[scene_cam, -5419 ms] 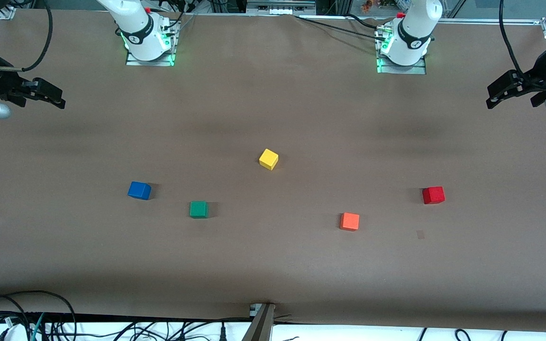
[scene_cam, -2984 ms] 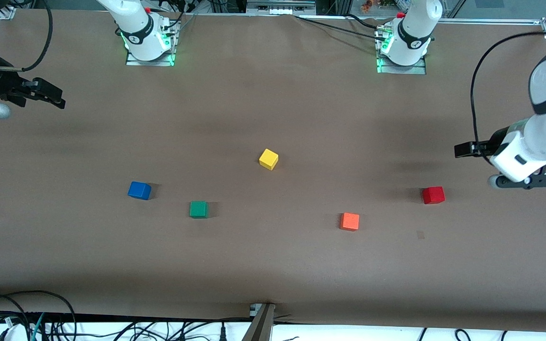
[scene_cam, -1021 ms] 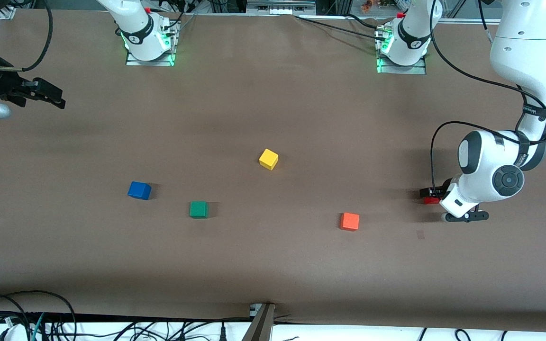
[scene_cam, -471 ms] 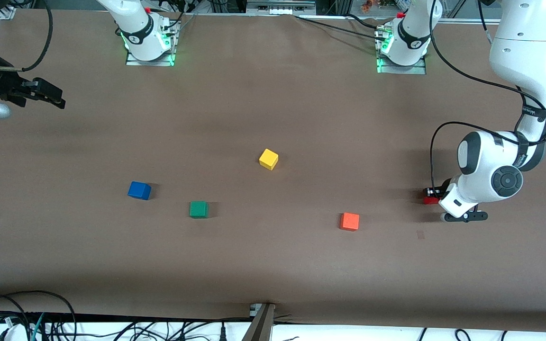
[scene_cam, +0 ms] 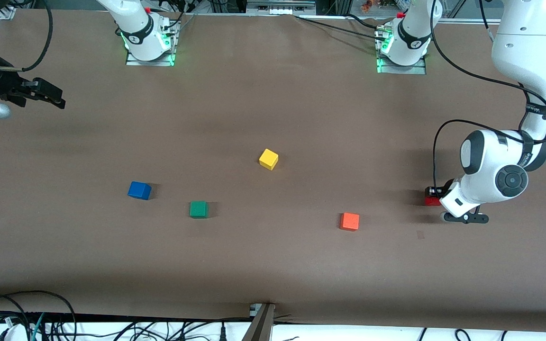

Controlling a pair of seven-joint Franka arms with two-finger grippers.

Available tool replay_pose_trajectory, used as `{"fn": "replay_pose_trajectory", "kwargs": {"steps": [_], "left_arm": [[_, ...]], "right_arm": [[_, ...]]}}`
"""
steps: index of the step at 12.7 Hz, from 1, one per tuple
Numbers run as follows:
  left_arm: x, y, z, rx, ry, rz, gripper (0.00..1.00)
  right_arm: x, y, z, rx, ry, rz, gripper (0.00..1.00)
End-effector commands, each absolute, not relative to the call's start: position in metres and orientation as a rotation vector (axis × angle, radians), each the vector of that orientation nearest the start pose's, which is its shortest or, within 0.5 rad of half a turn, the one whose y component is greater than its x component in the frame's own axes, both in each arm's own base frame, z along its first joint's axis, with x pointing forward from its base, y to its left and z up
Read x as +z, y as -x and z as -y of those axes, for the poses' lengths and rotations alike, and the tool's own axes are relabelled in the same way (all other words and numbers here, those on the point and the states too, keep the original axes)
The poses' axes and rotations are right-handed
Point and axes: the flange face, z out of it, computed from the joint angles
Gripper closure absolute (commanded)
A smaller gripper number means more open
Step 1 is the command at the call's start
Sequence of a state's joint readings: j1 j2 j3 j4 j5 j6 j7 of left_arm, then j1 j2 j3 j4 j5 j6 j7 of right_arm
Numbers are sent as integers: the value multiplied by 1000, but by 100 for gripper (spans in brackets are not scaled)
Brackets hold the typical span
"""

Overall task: Pass red block to right arm, stack on blue
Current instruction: 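Close the left gripper on the red cube, then lift the red cube with the left gripper while the right gripper approaches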

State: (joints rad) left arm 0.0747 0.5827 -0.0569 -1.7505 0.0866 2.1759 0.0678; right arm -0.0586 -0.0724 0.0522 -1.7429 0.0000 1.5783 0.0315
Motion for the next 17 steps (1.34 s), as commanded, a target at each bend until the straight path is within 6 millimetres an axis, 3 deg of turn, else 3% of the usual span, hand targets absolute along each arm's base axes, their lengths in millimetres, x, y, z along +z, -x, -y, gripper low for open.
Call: {"fn": "replay_pose_trajectory", "kwargs": {"steps": [1, 3, 9, 11, 14, 17], "left_arm": [[261, -648, -8, 230, 3060, -487, 100], [279, -649, -7, 187, 3060, -593, 100], [332, -647, 28, 81, 3075, -1080, 100], [356, -649, 60, 86, 3051, -1328, 100], [395, -654, 107, 2, 3113, -1477, 100], [406, -650, 140, -118, 3144, -1684, 100]], "right_arm": [[585, -526, 3, 135, 3144, -51, 0], [585, -526, 4, 135, 3143, -51, 0], [585, -526, 3, 138, 3143, -49, 0], [585, -526, 3, 138, 3144, -49, 0], [585, -526, 4, 138, 3143, -51, 0], [584, -526, -1, 141, 3102, -61, 0]]}}
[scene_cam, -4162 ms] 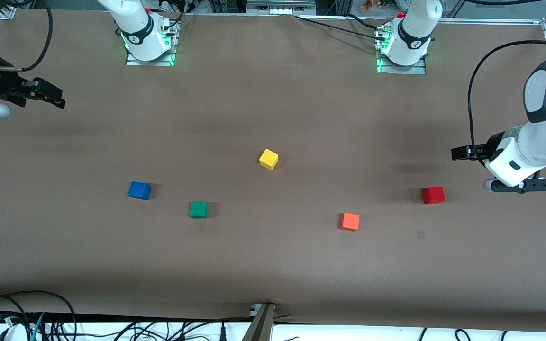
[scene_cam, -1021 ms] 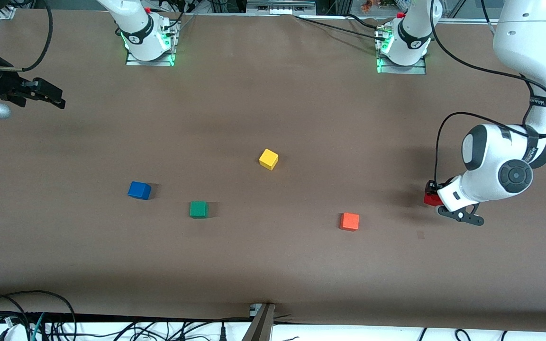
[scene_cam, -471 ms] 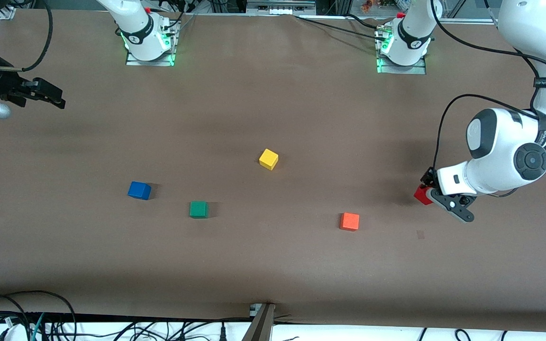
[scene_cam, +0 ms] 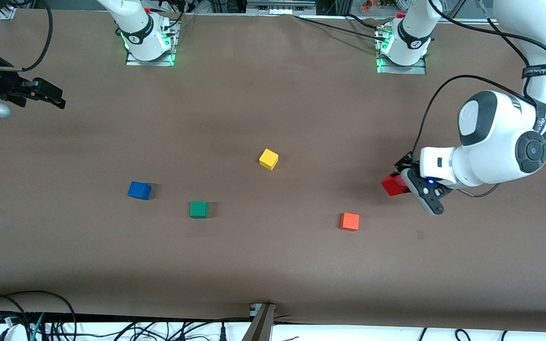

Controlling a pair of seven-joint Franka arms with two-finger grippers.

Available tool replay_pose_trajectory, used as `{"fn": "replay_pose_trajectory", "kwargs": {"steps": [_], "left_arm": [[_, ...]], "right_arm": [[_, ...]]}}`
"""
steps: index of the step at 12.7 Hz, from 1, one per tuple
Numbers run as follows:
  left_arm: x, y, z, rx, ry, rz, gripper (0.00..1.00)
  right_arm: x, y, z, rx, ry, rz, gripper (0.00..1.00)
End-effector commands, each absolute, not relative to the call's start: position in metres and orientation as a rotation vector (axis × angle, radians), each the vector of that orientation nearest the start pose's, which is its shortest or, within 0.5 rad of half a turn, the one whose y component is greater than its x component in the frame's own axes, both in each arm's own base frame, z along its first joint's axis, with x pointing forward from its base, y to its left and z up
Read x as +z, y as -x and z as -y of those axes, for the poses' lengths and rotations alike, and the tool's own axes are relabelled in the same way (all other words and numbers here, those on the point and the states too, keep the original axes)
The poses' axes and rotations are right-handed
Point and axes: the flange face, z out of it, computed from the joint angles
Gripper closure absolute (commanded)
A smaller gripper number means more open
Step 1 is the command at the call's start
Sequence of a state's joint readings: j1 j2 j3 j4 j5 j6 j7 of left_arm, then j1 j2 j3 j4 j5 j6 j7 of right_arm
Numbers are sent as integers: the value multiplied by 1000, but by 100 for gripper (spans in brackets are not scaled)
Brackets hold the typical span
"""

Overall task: Pass red block to right arm, stack on blue
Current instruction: 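Lift the red cube with the left gripper while the right gripper approaches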

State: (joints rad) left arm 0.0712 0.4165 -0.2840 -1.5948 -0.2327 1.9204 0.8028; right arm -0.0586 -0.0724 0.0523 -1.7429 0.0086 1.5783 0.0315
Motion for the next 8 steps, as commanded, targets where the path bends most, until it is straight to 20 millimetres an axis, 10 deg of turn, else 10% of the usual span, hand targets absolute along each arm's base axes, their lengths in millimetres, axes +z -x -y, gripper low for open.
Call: {"fn": "replay_pose_trajectory", "kwargs": {"steps": [1, 8], "left_arm": [[407, -651, 143, -200, 3160, -1784, 100], [371, -671, 179, -984, 3006, -2427, 100]], "right_arm": [[582, -527, -4, 147, 3072, -58, 0], [525, -541, -42, 445, 2631, -82, 0]]}}
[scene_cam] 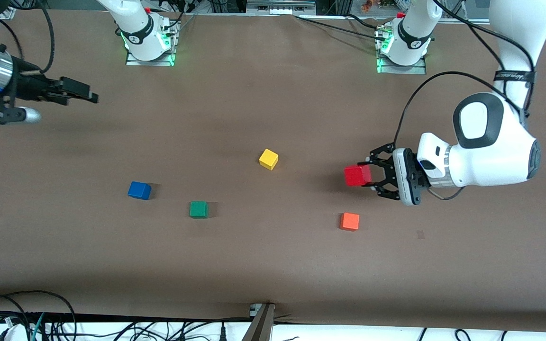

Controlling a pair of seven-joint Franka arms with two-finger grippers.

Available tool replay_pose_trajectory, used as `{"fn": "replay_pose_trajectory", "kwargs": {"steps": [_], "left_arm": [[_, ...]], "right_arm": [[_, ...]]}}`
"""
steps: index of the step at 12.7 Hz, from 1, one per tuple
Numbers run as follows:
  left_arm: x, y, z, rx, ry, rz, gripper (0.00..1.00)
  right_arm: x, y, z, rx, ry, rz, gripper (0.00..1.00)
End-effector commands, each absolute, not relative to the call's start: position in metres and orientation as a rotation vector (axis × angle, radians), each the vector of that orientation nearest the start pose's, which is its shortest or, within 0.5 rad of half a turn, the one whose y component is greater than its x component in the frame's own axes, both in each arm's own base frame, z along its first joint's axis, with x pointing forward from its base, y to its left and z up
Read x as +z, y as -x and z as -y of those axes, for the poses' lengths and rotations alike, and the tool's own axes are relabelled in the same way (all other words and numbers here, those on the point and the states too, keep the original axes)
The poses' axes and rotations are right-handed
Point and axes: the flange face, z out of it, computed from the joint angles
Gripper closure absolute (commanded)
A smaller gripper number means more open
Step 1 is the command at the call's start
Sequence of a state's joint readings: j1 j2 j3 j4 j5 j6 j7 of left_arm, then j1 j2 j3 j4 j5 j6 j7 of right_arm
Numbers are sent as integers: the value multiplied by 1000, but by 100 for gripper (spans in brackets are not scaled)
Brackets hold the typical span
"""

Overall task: Pass red block to right arm, stack on blue
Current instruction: 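Lift the red cube with the left gripper while the right gripper approaches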

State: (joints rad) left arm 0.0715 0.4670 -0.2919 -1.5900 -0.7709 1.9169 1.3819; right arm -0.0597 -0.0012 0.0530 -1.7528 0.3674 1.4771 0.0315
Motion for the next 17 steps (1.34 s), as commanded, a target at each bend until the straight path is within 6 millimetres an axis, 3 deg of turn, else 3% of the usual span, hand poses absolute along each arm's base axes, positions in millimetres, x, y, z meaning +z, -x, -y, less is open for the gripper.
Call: {"fn": "replay_pose_trajectory", "kwargs": {"steps": [1, 4, 6, 7, 9, 11, 13, 17], "left_arm": [[358, -674, 187, 634, -1649, 1403, 100], [341, -679, 230, 836, -1423, 1377, 100], [351, -666, 276, 864, -1347, 1308, 100], [358, -659, 303, 894, -1304, 1213, 100], [368, -643, 350, 920, -1239, 1075, 100], [370, -629, 380, 920, -1235, 1048, 100], [371, -618, 401, 906, -1221, 1049, 100], [370, -604, 428, 910, -1240, 1018, 100]], "right_arm": [[514, -548, -47, 468, 2558, -98, 0], [452, -575, -72, 581, 2229, -183, 0], [420, -590, -97, 581, 2061, -219, 0], [413, -595, -115, 552, 2019, -244, 0], [412, -597, -158, 481, 1973, -280, 0], [423, -597, -197, 433, 1904, -291, 0], [436, -599, -205, 401, 1818, -327, 0], [435, -589, -218, 377, 1740, -407, 0]]}}
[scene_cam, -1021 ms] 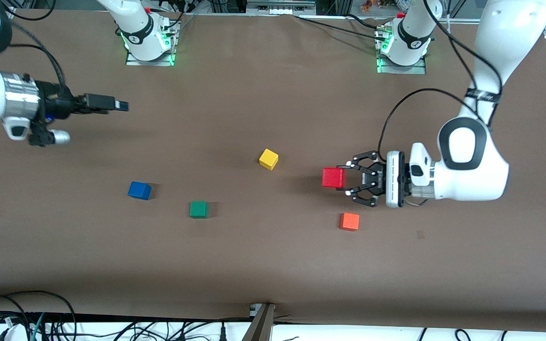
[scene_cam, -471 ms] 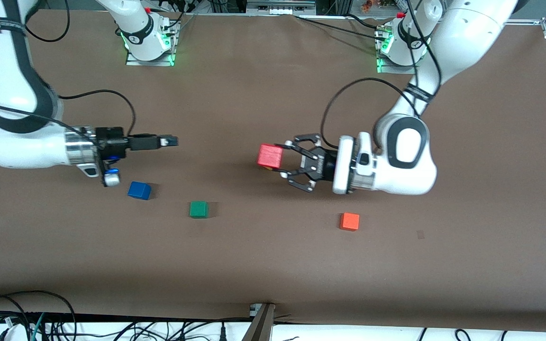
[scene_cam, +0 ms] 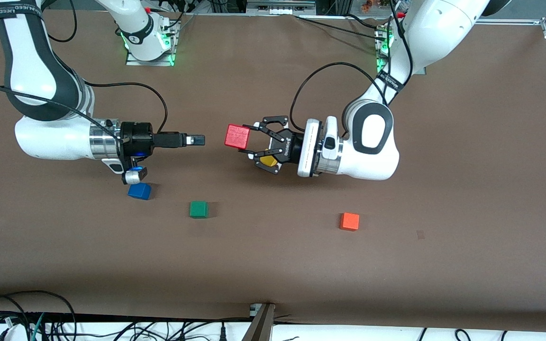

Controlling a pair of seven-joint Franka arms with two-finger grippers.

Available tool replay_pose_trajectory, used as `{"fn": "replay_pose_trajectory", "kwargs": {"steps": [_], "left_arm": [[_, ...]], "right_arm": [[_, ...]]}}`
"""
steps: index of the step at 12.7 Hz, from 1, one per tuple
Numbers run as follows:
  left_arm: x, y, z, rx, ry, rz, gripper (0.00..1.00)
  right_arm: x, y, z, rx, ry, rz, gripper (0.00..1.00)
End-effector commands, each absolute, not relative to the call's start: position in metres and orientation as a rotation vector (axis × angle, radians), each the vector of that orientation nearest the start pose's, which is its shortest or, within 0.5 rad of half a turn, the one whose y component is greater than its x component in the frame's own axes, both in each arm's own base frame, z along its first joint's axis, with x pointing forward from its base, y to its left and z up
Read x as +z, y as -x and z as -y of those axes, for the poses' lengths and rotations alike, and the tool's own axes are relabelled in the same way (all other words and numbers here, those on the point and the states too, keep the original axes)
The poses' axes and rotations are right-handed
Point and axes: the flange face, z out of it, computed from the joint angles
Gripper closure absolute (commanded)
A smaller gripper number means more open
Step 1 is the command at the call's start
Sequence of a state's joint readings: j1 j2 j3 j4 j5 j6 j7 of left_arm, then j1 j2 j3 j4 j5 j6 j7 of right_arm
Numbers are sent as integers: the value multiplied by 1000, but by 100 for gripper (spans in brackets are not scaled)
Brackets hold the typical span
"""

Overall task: Pass red block to right arm, stack on blue
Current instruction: 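Grasp the red cube with the right gripper beside the left gripper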

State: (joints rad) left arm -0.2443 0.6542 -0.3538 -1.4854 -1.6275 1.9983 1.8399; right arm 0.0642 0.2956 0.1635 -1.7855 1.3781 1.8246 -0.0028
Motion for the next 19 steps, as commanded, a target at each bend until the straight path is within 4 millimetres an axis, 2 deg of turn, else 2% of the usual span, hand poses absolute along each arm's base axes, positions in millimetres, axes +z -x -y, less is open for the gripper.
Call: {"fn": "replay_pose_trajectory", "kwargs": {"steps": [1, 2, 6, 10, 16, 17, 18, 19], "left_arm": [[367, -602, 432, 905, -1244, 1017, 100], [366, -602, 432, 907, -1249, 1018, 100], [362, -601, 433, 902, -1251, 1016, 100], [363, -601, 434, 903, -1248, 1017, 100], [364, -602, 432, 905, -1249, 1015, 100], [364, -603, 431, 906, -1250, 1015, 100], [366, -602, 431, 907, -1249, 1016, 100], [364, -603, 431, 906, -1250, 1015, 100]], "right_arm": [[436, -584, -224, 379, 1693, -433, 0], [434, -581, -224, 365, 1697, -428, 0], [399, -564, -221, 312, 1735, -347, 0], [399, -562, -231, 306, 1743, -353, 0], [397, -557, -262, 290, 1759, -360, 0], [397, -556, -266, 276, 1758, -357, 9], [396, -554, -269, 275, 1762, -351, 28], [397, -555, -270, 271, 1762, -346, 54]]}}
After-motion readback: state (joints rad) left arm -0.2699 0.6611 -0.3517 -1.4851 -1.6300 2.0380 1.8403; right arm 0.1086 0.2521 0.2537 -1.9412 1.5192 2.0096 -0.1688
